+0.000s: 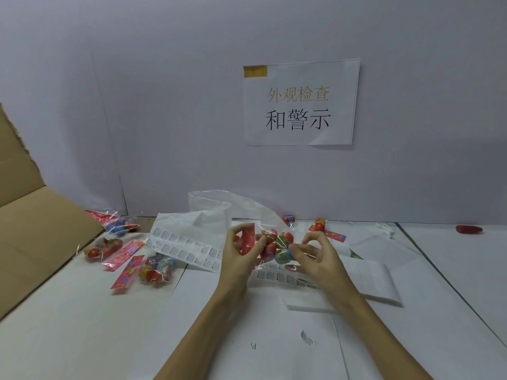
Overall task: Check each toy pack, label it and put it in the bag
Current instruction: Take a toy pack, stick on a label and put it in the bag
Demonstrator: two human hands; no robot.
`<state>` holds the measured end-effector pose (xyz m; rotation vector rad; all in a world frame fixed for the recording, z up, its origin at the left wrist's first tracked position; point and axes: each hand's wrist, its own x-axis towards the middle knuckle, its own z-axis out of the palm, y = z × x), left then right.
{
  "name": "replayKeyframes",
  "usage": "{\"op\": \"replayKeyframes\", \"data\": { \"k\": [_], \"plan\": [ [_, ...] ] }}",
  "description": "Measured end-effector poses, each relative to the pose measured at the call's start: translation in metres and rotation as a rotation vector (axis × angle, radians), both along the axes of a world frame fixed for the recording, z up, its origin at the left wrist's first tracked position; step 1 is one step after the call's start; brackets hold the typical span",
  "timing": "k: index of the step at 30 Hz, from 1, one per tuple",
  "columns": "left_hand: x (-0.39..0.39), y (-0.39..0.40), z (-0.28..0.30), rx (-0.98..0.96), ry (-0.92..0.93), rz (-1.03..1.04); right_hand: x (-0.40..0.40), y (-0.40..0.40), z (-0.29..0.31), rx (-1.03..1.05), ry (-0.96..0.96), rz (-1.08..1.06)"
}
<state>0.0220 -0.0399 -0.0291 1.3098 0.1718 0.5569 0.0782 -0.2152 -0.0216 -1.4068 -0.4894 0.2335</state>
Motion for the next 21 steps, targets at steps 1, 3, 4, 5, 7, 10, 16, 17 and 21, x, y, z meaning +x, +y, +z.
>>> {"op": "replayKeyframes", "data": {
  "k": [1,3,4,5,7,10,16,17,21],
  "plan": [
    [-0.0001,0.0005,0.0011,0.015,0.01,-0.02,-0.0004,0.0018,-0.0002,0.012,0.038,-0.036],
    [-0.0001,0.0017,0.0012,0.031,0.035,-0.068,-0.0012,0.0031,-0.0003,0.01,0.073,-0.085],
    [0.0002,0.0017,0.0007,0.026,0.042,-0.097,-0.0011,0.0028,-0.0005,-0.001,0.077,-0.099],
    [-0.0001,0.0015,0.0011,0.022,0.054,-0.123,-0.0008,0.0023,-0.0005,-0.017,0.083,-0.106],
    [-0.0003,0.0001,0.0023,0.054,0.101,-0.15,0.0005,0.0021,-0.0015,-0.058,0.085,-0.116],
    [-0.0001,0.0,0.0008,0.043,0.13,-0.117,0.0002,0.0017,-0.0028,-0.091,0.067,-0.134],
    [0.0022,0.0045,0.0031,0.128,0.083,0.04,-0.0002,0.001,0.0025,-0.066,0.176,-0.104],
    [0.0027,0.0035,0.0039,0.12,0.079,0.044,-0.0001,0.0013,0.0031,-0.062,0.2,-0.106],
    [0.0033,0.0019,0.0011,0.112,0.09,0.065,0.0007,0.0014,0.0041,-0.073,0.196,-0.085]
  ]
}}
